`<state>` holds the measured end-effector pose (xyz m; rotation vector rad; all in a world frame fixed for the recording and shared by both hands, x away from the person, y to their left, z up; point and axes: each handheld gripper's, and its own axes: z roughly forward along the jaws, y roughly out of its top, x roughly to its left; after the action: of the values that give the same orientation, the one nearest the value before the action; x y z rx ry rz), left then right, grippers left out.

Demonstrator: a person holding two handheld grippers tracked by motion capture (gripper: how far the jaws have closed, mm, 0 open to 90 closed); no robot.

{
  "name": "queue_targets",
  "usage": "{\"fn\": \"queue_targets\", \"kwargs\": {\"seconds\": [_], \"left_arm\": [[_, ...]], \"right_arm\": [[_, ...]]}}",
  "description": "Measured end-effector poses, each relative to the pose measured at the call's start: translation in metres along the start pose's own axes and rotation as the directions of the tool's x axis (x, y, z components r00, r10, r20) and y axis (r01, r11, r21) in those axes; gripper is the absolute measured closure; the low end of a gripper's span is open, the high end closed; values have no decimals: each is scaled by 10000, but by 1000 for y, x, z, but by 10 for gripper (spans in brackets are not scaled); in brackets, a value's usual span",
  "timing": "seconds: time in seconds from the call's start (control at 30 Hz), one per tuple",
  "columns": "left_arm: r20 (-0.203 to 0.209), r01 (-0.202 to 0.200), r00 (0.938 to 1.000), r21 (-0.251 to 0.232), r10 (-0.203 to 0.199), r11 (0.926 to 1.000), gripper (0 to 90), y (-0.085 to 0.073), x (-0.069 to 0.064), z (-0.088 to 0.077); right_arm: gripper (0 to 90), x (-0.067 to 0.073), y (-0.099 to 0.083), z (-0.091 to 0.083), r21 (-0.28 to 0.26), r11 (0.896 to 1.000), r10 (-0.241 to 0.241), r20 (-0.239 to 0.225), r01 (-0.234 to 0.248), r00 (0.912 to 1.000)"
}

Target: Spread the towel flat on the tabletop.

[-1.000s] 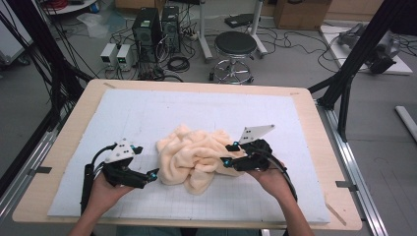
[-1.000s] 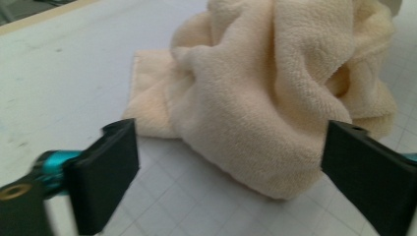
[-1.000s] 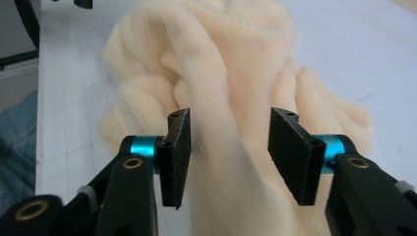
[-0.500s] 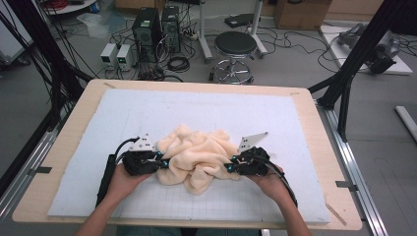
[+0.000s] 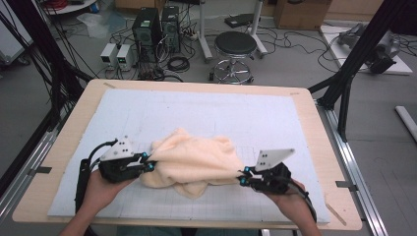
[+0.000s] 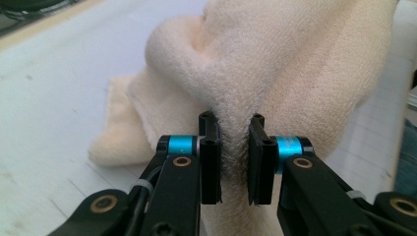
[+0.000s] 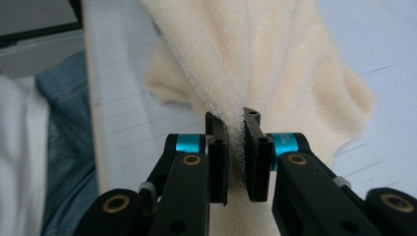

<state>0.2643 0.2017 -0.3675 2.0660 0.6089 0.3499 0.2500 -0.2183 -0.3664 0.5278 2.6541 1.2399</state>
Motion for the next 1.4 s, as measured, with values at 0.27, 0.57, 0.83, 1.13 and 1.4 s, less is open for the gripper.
{"fn": "queue_targets", "kwargs": {"seconds": [0.27,0.57,0.83,1.13,1.4], "left_arm": [[540,548,9969,591,-580,9967,613,-39,-9,-7],[-26,222,9998,17,-222,9998,537,-1,15,-17],[-82,1119,9937,501,-1116,9925,537,-9,45,37],[1073,565,9917,1337,-711,9894,777,-24,15,71],[-95,678,9977,589,-673,9960,857,-17,20,37]], "right_arm": [[707,28,-16,15,205,9997,-153,-638,166,9978],[578,-14,17,4,-232,9982,-533,707,551,9961],[522,-74,2,71,823,9934,765,483,-803,9959],[829,-66,-4,87,1444,9888,481,-669,-381,9966],[840,-44,-3,41,566,9983,168,-101,-162,9998]]}}
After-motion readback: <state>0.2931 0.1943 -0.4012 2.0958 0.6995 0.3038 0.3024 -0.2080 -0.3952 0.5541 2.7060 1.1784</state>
